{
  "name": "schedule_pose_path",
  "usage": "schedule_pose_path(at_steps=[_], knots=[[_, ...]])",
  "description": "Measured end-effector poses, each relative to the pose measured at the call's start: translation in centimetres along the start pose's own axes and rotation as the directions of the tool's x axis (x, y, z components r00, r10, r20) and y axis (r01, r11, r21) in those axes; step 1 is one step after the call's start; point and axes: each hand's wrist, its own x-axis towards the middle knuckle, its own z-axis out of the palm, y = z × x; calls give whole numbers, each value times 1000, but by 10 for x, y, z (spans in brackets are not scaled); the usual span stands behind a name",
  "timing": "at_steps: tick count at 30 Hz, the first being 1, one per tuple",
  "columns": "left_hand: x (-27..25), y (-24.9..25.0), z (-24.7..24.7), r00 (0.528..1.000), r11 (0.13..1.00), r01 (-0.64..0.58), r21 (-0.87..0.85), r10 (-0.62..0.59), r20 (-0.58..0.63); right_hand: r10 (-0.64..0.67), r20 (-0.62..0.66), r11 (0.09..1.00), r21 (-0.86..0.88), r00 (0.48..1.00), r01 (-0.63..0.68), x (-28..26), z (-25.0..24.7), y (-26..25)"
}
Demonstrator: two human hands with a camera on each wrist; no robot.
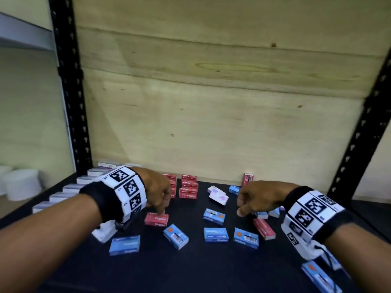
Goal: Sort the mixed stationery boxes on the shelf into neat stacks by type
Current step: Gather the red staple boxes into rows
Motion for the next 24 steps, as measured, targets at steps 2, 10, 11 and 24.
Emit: schedule_pose_path(at_steps=[2,10,11,24], knots=[[-3,-8,6,999,999,33,-3,-33,36,-8,-1,1000,-7,1000,8,5,0,-3],[-2,-13,21,999,997,42,67,-42,6,28,-35,999,-14,999,-29,5,-7,9],[-1,-12,21,999,997,33,75,-33,-1,38,-24,999,-18,999,-38,4,-8,11],[16,-1,16,999,994,-41,105,43,-14,274,166,956,-154,947,-249,-13,21,20]])
